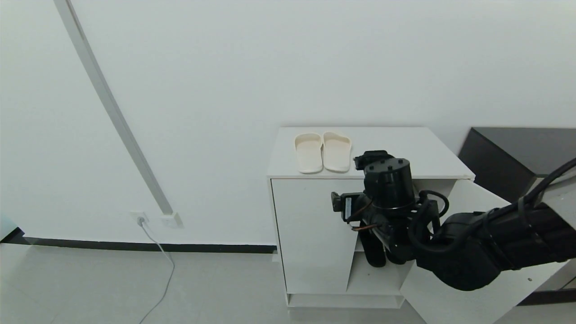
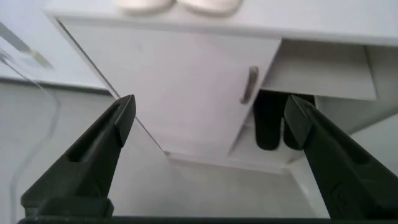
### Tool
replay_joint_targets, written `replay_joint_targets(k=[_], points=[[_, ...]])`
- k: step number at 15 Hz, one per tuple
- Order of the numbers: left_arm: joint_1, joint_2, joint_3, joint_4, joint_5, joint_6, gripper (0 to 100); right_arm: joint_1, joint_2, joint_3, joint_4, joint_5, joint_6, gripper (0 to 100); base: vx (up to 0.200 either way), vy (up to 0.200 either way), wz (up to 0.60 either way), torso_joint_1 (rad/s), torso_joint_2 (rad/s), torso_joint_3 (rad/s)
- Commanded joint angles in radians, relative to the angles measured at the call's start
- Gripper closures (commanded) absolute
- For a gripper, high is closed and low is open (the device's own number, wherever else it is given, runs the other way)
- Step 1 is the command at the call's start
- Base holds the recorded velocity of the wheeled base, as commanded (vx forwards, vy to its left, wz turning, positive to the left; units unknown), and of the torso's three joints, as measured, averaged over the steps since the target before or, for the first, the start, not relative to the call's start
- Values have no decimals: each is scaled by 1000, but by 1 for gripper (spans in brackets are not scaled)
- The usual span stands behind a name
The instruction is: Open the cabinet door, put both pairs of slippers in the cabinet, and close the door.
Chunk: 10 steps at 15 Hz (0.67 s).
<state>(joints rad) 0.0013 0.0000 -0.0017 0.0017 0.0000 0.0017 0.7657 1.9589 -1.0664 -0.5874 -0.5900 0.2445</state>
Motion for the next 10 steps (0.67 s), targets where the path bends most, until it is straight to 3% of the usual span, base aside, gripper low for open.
replay_joint_targets(k=[1, 3, 10], points=[[0, 0, 0, 0, 0, 0, 100, 20, -25, -41, 3, -1, 9, 0, 0, 0, 0, 0, 0, 0], [0, 0, 0, 0, -2, 1, 100, 46, -23, -73, 0, 2, 6, 0, 0, 0, 0, 0, 0, 0], [0, 2, 0, 1, -5, 1, 100, 40, 67, -147, 6, 6, 1, 0, 200, 0, 0, 0, -1, 2]])
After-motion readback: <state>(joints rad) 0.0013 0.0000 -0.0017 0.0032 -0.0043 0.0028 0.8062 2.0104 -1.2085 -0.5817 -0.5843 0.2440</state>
